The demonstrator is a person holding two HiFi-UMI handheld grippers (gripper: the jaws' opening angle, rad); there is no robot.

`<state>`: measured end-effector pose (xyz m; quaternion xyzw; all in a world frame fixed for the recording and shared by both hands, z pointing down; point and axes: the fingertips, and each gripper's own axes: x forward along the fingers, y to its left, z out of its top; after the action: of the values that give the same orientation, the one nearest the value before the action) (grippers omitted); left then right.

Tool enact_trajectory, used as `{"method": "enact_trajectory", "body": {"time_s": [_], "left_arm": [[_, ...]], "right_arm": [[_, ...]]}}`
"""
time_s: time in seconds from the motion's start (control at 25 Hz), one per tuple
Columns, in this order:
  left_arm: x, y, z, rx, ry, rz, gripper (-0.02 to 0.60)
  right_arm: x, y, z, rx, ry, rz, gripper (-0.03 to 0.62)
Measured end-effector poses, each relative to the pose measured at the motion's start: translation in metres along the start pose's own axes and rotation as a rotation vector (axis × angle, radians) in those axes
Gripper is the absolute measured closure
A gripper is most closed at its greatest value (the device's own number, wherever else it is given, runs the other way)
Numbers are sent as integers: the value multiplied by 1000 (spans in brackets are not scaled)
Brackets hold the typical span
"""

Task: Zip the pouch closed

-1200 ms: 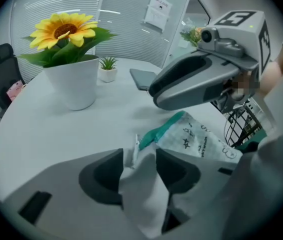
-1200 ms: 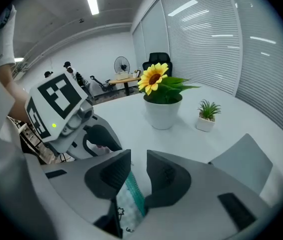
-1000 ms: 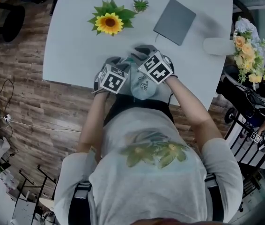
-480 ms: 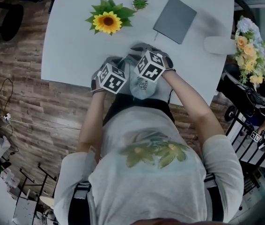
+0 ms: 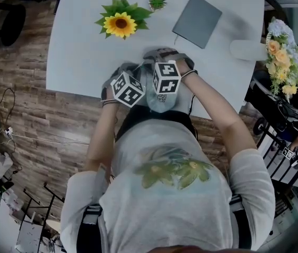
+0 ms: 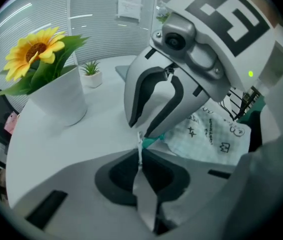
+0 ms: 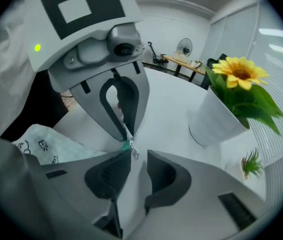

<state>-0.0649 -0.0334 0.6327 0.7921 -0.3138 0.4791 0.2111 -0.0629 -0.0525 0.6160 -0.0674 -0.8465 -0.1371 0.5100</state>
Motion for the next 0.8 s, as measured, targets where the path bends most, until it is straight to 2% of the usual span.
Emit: {"method": "enact_trajectory", "body": {"time_s": [0.16, 0.52, 0.8], "left_arm": [[0, 0, 0, -13, 3, -17, 552], [1, 1, -1, -15, 4, -28, 552], [1, 1, 0, -23, -9, -16, 552]], "right_arm": [[2, 3, 2, -136, 24, 30, 487], [7, 7, 2, -254, 71, 61, 530], [8, 7, 1, -241, 95, 98, 559]]}}
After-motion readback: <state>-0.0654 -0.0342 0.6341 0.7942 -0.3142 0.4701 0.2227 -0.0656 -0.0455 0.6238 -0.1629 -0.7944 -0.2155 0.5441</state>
